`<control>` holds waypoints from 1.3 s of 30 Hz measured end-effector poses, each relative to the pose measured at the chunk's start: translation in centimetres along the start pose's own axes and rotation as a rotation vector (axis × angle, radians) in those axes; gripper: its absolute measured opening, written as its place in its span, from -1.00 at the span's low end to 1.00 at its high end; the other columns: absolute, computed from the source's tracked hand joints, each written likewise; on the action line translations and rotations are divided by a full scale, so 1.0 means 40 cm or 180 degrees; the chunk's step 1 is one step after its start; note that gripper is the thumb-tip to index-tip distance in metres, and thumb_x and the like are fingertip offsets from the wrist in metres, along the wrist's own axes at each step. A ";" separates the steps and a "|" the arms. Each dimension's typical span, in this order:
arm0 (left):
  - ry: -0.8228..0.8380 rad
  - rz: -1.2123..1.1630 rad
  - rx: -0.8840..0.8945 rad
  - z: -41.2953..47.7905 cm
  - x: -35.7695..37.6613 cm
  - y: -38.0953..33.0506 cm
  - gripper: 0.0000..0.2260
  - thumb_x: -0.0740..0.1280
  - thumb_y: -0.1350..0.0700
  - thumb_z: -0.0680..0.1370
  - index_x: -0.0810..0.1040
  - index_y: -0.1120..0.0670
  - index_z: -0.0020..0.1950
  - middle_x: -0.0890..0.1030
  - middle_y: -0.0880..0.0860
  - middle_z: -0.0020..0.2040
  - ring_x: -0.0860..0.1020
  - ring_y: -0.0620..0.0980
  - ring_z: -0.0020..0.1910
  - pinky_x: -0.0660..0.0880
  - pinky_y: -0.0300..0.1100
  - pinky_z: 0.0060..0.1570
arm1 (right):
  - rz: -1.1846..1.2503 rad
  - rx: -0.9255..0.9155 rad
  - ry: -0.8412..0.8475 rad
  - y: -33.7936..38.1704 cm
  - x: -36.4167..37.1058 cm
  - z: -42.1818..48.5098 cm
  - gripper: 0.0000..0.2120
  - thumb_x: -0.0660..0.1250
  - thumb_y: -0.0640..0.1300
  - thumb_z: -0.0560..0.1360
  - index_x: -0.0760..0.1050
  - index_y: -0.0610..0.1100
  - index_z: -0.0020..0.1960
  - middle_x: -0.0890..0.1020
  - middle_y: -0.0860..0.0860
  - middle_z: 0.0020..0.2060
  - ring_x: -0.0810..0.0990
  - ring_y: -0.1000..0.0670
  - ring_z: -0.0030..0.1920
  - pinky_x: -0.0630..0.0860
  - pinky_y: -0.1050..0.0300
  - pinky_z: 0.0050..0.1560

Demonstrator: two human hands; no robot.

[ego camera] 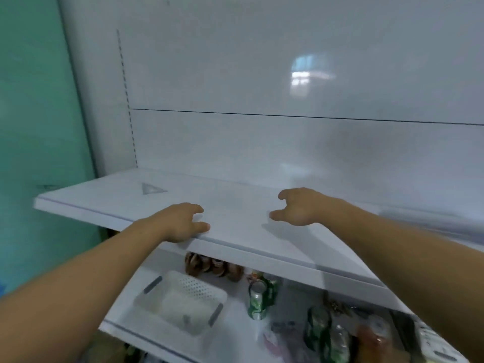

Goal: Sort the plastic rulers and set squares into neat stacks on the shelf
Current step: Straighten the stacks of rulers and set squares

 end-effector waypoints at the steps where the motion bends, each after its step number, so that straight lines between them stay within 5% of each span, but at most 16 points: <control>1: -0.0055 -0.0025 -0.0105 0.001 -0.019 0.072 -0.42 0.21 -0.22 0.54 0.21 -0.02 0.49 0.21 0.01 0.52 0.23 0.04 0.46 0.17 -0.07 0.41 | 0.0034 -0.0060 0.0024 0.064 0.009 0.041 -0.33 0.14 0.24 0.55 0.13 -0.12 0.51 0.27 -0.06 0.47 0.26 -0.11 0.43 0.26 0.05 0.36; 13: -0.0240 -0.0026 -0.0646 0.051 -0.139 0.634 -0.46 0.17 -0.22 0.55 0.32 0.04 0.44 0.33 0.06 0.44 0.33 0.07 0.38 0.27 -0.07 0.35 | 0.0265 -0.0507 0.0114 0.636 0.115 0.420 -0.31 0.08 0.29 0.53 0.12 -0.09 0.51 0.28 -0.06 0.45 0.28 -0.11 0.42 0.28 0.00 0.37; 19: -0.0220 -0.0019 -0.0638 0.151 -0.154 0.727 -0.41 0.16 -0.30 0.51 0.30 -0.02 0.44 0.31 0.00 0.46 0.30 0.04 0.40 0.24 -0.01 0.38 | 0.0097 -0.0693 -0.0155 0.764 0.129 0.580 -0.32 -0.06 0.39 0.50 0.08 0.10 0.52 0.23 -0.12 0.42 0.19 -0.17 0.41 0.23 -0.10 0.33; 22: -0.0106 0.0305 -0.0696 0.188 -0.156 0.781 -0.36 0.10 -0.37 0.48 0.21 -0.10 0.49 0.18 -0.06 0.52 0.16 0.00 0.48 0.05 0.12 0.45 | -0.0082 -0.0847 -0.0046 0.823 0.144 0.652 -0.35 -0.09 0.39 0.51 0.18 0.09 0.49 0.25 -0.11 0.41 0.20 -0.17 0.40 0.22 -0.11 0.33; 28: -0.0483 0.0230 -0.0508 0.193 -0.140 0.823 -0.32 -0.06 -0.38 0.42 0.17 -0.14 0.49 0.16 -0.10 0.52 0.10 -0.07 0.50 -0.04 0.13 0.47 | 0.0494 -0.1220 -0.0234 0.887 0.132 0.697 -0.59 0.15 0.27 0.51 0.40 -0.04 0.11 0.45 -0.02 0.08 0.47 -0.10 0.13 0.40 0.03 0.13; 30: -0.0606 0.0215 -0.0451 0.196 -0.141 0.828 -0.45 -0.01 -0.29 0.53 0.17 -0.14 0.49 0.17 -0.11 0.52 0.10 -0.08 0.50 -0.05 0.14 0.47 | 0.0583 -0.1243 -0.0209 0.880 0.134 0.684 -0.57 0.16 0.26 0.52 0.36 0.01 0.23 0.43 -0.02 0.10 0.47 -0.08 0.13 0.38 0.04 0.19; 33: -0.0681 0.0265 -0.0294 0.196 -0.143 0.821 -0.56 0.00 -0.14 0.59 0.19 -0.14 0.48 0.15 -0.08 0.53 0.10 -0.07 0.50 -0.07 0.14 0.47 | 0.0530 -0.1031 -0.0064 0.870 0.141 0.657 -0.51 0.09 0.33 0.51 0.36 0.09 0.32 0.40 -0.01 0.12 0.43 -0.07 0.17 0.33 0.06 0.24; 36: -0.0662 0.0287 -0.0033 0.186 -0.138 0.815 -0.53 -0.01 -0.19 0.59 0.18 -0.13 0.49 0.14 -0.08 0.54 0.07 -0.06 0.51 -0.07 0.13 0.48 | 0.0345 -0.0635 -0.0187 0.864 0.135 0.621 -0.51 0.07 0.38 0.47 0.44 0.03 0.11 0.49 0.01 0.06 0.43 -0.03 0.07 0.37 0.04 0.13; 39: -0.0622 0.0368 0.0243 0.173 -0.133 0.807 -0.47 -0.07 -0.27 0.57 0.17 -0.11 0.50 0.13 -0.08 0.54 0.07 -0.04 0.52 -0.07 0.10 0.49 | 0.0391 -0.0403 -0.0254 0.869 0.143 0.556 -0.52 0.13 0.34 0.48 0.40 -0.01 0.14 0.54 0.00 0.09 0.47 -0.03 0.03 0.40 0.06 0.05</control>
Point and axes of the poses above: each hand's wrist, its own z-axis towards the middle knuckle, its own x-axis out of the palm, y = z × x, the point moved 9 cm from there along z, towards the middle knuckle
